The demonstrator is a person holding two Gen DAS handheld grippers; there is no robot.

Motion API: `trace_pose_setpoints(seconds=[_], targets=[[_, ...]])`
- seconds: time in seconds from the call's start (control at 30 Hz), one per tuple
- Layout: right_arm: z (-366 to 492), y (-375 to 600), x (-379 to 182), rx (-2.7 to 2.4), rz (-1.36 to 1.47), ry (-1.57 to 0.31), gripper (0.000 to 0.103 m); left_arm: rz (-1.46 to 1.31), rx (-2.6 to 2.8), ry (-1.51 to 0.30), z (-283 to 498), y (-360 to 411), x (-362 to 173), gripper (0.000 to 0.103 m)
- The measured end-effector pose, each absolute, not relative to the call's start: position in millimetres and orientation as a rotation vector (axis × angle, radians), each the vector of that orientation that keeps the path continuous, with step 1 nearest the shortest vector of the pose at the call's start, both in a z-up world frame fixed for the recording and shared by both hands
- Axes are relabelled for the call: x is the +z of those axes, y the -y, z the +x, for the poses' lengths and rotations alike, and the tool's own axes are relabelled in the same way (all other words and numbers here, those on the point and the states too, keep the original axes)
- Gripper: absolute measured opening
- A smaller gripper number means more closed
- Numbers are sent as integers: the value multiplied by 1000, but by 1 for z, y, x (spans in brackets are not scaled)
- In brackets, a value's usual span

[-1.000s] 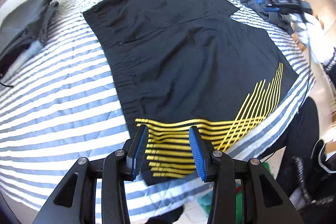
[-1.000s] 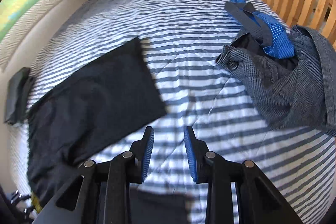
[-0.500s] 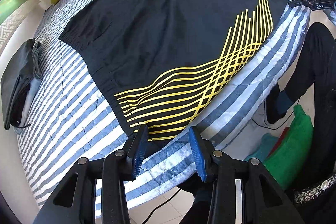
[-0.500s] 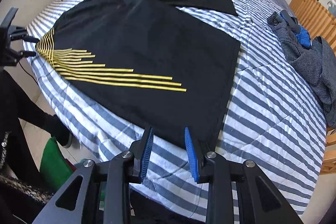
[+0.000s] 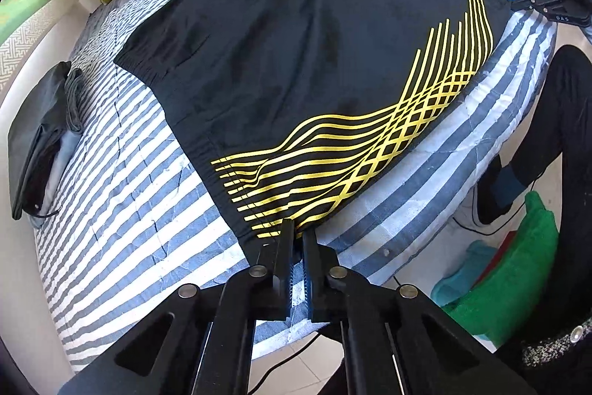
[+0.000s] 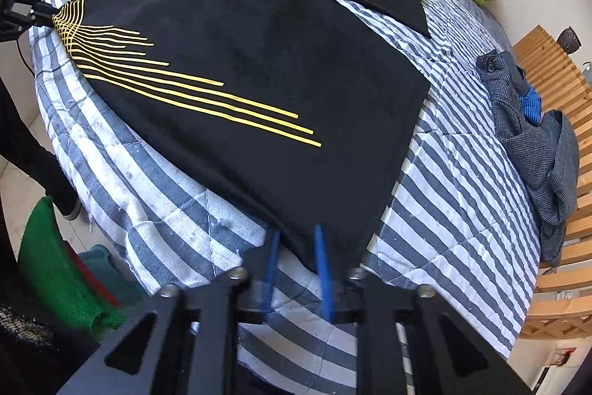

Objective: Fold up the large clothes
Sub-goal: 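Grasp the yellow-printed hem with both tools and fold it over the garment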

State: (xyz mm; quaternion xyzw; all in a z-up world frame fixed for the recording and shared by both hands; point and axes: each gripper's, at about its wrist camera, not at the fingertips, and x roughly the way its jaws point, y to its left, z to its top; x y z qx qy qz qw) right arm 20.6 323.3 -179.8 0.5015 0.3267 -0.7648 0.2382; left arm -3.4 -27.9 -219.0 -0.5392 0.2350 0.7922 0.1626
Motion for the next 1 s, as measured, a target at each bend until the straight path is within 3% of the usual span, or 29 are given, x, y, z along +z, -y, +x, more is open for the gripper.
trace_pose_setpoints(seconds=[0.3, 0.6, 1.0], targets=[[6, -321, -115, -2341, 1187, -814, 1, -1392, 2422, -646, -13, 33, -157, 1], [-86, -289, -22, -2591, 967, -717, 1, -1258, 2593, -630, -104, 58, -83, 1], [-256, -206, -51, -2576, 1098, -752, 1, -1419, 2565, -468, -266, 114, -127, 1]])
